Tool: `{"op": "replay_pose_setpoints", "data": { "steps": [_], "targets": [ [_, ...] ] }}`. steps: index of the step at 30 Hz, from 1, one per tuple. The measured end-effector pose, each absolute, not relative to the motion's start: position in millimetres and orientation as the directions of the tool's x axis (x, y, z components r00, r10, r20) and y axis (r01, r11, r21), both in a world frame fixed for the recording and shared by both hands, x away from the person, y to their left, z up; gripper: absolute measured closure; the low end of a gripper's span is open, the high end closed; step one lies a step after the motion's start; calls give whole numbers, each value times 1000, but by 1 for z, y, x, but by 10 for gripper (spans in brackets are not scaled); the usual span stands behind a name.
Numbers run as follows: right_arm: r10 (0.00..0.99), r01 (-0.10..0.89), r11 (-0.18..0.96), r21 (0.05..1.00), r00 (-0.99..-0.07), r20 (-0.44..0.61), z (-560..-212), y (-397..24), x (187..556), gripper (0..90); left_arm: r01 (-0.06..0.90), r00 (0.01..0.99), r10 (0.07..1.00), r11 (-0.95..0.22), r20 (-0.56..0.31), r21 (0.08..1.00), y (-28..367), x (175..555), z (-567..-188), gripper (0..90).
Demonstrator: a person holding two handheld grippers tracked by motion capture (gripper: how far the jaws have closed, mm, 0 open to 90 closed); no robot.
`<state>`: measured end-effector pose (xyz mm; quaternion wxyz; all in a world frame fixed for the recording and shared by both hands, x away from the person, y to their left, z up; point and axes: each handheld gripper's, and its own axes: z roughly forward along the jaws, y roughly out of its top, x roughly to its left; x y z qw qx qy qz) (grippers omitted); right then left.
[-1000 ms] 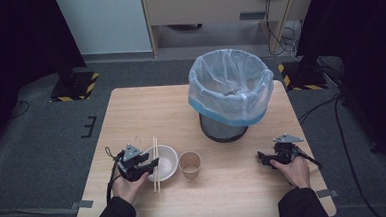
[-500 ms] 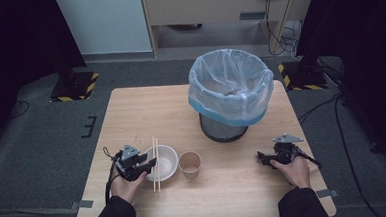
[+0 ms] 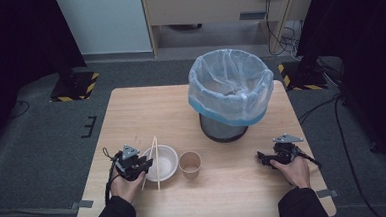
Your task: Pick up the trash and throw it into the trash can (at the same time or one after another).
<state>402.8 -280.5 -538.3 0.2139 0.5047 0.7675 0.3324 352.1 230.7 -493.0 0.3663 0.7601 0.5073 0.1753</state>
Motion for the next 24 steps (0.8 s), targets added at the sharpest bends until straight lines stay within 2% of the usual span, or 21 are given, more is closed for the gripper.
{"op": "replay_pose_setpoints", "data": {
  "steps": [13,24],
  "targets": [
    [916,632,270,726,-400,7,-538,-280,403,115,662,404,910,-223,-90,715,232,351,-491,842],
    [916,632,271,726,-401,8,-538,-280,403,115,652,403,911,-221,-84,725,234,350,-486,853]
  ]
}}
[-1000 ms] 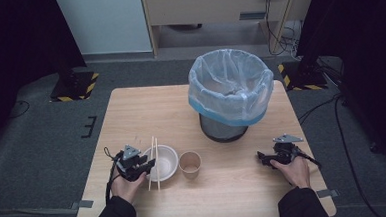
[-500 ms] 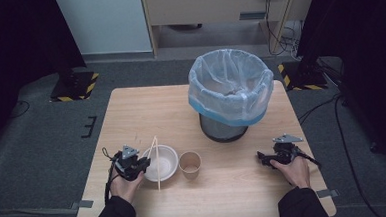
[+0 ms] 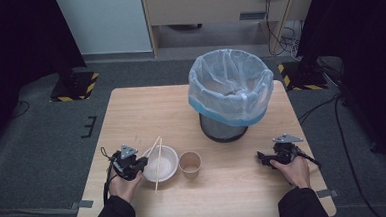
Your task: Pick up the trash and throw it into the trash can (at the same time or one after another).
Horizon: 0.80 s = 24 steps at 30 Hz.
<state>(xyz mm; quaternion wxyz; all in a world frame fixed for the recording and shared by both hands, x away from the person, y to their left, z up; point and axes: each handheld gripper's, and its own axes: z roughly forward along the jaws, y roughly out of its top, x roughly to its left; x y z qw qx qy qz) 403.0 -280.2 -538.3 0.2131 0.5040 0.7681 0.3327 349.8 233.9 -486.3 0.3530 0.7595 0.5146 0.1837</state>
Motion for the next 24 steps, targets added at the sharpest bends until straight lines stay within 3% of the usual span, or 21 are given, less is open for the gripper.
{"op": "replay_pose_setpoints", "data": {
  "steps": [24],
  "targets": [
    [914,632,273,725,-405,9,-538,-280,403,106,527,409,904,-123,-124,841,246,340,-446,853]
  ]
}}
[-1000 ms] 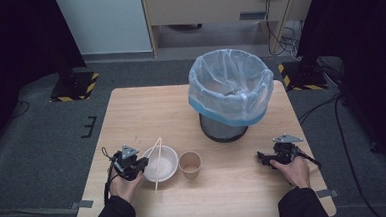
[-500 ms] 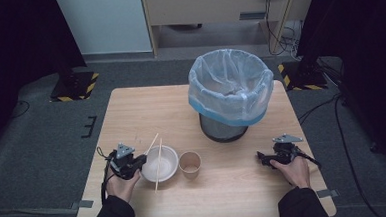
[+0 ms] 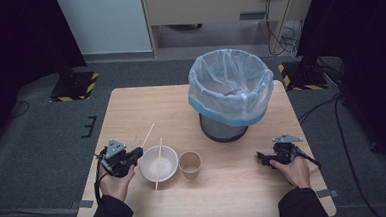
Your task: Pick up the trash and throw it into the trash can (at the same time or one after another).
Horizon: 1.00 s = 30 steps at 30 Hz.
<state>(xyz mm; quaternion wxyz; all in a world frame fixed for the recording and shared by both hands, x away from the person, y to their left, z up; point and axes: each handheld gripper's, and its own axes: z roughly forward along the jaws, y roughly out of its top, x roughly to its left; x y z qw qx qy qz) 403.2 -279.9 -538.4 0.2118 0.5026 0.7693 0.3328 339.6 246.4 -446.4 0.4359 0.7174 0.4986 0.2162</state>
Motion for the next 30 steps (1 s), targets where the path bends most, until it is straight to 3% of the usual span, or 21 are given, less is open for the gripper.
{"op": "replay_pose_setpoints", "data": {
  "steps": [20,30],
  "targets": [
    [910,634,281,720,-414,9,-539,-279,404,78,392,471,868,-49,-155,919,238,338,-396,853],
    [907,634,286,718,-421,10,-539,-279,404,64,310,502,859,-66,-104,948,223,354,-349,853]
  ]
}}
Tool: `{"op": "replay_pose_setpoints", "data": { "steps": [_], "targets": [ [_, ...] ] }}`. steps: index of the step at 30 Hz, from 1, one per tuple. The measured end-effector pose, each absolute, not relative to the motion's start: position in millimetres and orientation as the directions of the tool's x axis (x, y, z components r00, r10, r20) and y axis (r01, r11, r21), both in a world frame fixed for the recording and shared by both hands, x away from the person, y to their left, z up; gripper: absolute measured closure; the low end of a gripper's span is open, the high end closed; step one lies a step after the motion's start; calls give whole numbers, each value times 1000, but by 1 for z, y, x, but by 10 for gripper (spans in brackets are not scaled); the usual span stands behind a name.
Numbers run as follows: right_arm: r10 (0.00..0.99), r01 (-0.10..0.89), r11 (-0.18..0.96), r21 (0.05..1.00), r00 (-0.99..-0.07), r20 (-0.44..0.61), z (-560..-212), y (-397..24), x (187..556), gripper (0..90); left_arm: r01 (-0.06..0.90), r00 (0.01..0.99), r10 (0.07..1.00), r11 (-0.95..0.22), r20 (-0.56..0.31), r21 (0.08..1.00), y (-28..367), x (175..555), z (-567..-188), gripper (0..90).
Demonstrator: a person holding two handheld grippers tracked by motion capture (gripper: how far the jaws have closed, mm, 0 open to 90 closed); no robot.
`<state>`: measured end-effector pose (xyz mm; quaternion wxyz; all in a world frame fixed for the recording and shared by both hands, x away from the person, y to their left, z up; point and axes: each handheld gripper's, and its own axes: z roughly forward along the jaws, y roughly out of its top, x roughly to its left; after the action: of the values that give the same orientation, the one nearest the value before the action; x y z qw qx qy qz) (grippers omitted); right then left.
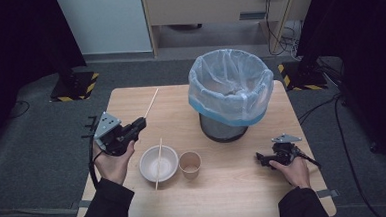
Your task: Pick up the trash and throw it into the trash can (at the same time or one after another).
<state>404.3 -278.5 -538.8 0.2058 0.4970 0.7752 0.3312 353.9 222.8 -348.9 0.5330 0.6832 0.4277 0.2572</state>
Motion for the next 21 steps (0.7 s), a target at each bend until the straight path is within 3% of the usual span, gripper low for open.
{"op": "replay_pose_setpoints", "data": {
  "steps": [21],
  "targets": [
    [907,634,287,718,-422,10,-539,-278,404,62,245,550,831,-61,-87,968,188,390,-295,853]
  ]
}}
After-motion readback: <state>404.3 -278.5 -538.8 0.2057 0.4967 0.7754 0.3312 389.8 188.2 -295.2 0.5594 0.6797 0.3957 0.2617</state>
